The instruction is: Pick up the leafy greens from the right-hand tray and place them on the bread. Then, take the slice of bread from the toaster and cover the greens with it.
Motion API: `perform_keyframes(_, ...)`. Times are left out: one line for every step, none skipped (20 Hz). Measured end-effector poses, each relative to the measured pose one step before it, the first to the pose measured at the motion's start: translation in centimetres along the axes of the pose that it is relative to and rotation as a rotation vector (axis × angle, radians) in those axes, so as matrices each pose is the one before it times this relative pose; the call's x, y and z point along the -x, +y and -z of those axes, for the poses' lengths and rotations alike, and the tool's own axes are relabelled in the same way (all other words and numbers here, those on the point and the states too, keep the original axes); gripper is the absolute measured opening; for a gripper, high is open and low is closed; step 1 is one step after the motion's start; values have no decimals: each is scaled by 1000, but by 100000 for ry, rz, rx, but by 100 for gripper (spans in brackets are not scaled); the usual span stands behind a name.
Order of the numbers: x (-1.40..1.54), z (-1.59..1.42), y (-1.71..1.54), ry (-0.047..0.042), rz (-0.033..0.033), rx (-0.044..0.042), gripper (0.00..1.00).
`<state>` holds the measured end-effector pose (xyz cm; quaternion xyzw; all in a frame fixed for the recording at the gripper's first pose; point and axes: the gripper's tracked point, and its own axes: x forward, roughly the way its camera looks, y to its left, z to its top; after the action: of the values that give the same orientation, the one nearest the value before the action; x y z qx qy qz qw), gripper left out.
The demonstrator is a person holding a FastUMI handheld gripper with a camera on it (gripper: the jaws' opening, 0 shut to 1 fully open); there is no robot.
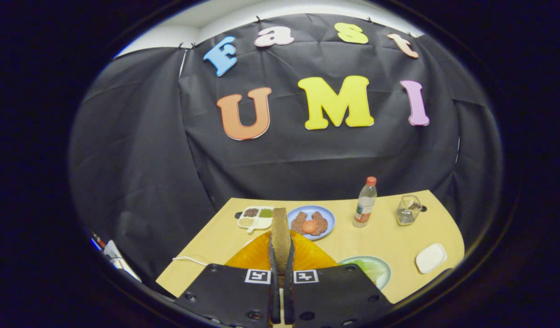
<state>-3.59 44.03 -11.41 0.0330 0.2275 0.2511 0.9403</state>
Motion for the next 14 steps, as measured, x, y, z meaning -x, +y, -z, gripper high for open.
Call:
perform_keyframes(293,-322,-1756,-1117,1788,-140,3)
perform_keyframes(58,148,-1810,-304,2276,8,3)
perform_keyframes(-114,488,-1694,642,1104,-460,3)
perform_keyframes(-435,807,-1129,1748,925,-903,3)
perform_keyframes(-438,927,-1140,1721,448,-1390,3)
perform_keyframes(-591,927,-917,1725,953,-1341,3)
perform_keyframes(-614,1051,-736,1633,536,-928,3)
perform_keyframes(-745,1126,-587,2036,251,-982,3)
perform_keyframes(-723,1209,-412,1648,555,-252,3)
perform_keyframes(-783,1244,-296,2384,411,-423,3)
perform_keyframes(-957,1289,8,2672,-605,-383,3)
perform_keyframes(-654,1019,19,1766,-949,-668,3)
perform_keyframes(-853,947,-31,1635,-868,-1294,3)
perform_keyframes(-660,581,-156,672,-233,-675,3)
